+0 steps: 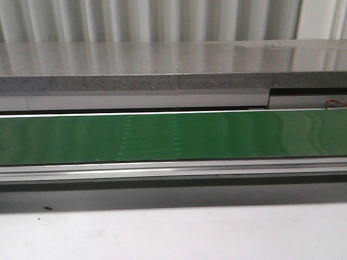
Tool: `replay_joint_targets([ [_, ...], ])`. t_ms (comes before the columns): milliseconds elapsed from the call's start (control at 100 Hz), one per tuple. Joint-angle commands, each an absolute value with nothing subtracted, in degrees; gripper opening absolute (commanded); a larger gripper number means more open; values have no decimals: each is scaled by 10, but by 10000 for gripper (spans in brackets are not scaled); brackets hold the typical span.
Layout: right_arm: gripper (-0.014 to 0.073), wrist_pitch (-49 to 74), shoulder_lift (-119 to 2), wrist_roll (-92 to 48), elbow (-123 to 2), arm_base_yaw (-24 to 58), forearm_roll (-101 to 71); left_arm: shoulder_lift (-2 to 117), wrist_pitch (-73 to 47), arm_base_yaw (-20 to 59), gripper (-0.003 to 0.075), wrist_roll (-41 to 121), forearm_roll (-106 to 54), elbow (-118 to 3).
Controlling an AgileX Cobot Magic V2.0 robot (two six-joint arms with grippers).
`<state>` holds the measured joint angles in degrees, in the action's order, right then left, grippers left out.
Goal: Move button from right to left
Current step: 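Grasp the yellow-capped button by its blue base with the right gripper, then lift the button and set it upright on the conveyor belt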
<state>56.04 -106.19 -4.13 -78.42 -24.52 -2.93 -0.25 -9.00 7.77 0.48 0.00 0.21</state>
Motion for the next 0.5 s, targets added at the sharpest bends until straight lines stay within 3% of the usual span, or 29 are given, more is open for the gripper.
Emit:
replay_joint_targets([
  [0,167,563,-997,-46,-805,-241,-43,-20,-46,83,-21,0,-4,24],
  [490,167,566,-934,-7,-773,-114,-90,-20,-46,83,-21,0,-4,24],
])
